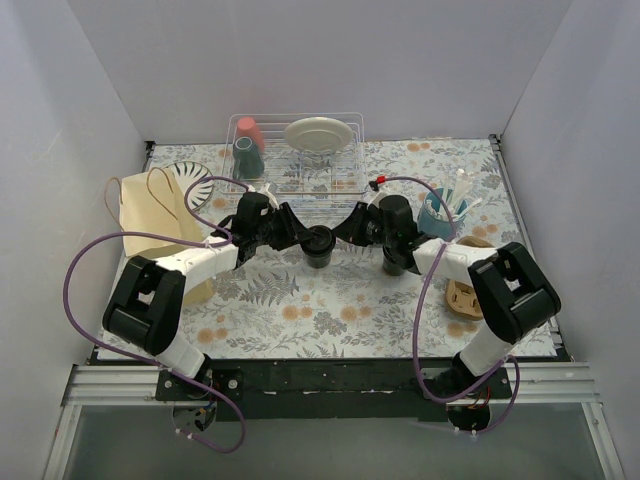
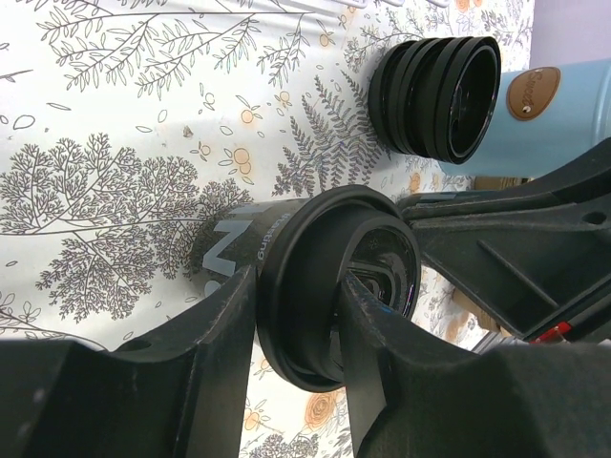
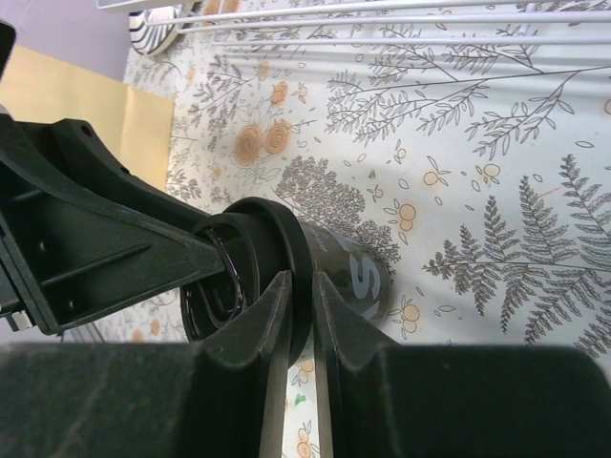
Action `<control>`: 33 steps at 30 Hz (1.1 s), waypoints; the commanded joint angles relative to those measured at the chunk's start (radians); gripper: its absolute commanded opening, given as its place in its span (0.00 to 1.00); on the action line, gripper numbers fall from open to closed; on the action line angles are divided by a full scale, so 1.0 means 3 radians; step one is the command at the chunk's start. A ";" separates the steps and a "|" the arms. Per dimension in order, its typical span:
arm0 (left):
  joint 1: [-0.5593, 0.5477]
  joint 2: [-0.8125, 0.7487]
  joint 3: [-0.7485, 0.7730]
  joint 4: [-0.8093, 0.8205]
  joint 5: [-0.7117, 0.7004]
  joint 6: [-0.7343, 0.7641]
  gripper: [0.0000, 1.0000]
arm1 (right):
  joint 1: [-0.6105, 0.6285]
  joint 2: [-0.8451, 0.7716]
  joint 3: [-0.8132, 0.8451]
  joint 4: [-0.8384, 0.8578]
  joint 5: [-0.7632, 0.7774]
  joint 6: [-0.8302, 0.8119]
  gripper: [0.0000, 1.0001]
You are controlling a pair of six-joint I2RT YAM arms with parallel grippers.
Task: Pack the takeout coffee
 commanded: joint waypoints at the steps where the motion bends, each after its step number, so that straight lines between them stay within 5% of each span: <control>1: -0.0035 0.0399 -0.0386 -0.1250 -0.0650 0.0215 0.35 | 0.0293 -0.0036 0.0019 -0.1184 0.0139 -0.0298 0.21; 9: -0.0040 0.0358 -0.0386 -0.1245 -0.0620 0.0220 0.34 | 0.0309 -0.0389 0.0490 -0.1558 0.0078 -0.0411 0.30; 15: -0.0040 0.0358 -0.0371 -0.1260 -0.0614 0.0240 0.34 | 0.0303 -0.0446 0.0393 -0.1313 -0.0034 -0.0283 0.31; 25: -0.0046 0.0384 -0.0335 -0.1281 -0.0599 0.0286 0.34 | 0.0298 -0.0768 0.0470 -0.1574 0.0767 -0.0273 0.36; 33: -0.0056 0.0369 -0.0294 -0.1332 -0.0584 0.0317 0.35 | 0.0263 -0.0528 0.0725 -0.1758 0.0723 -0.0339 0.37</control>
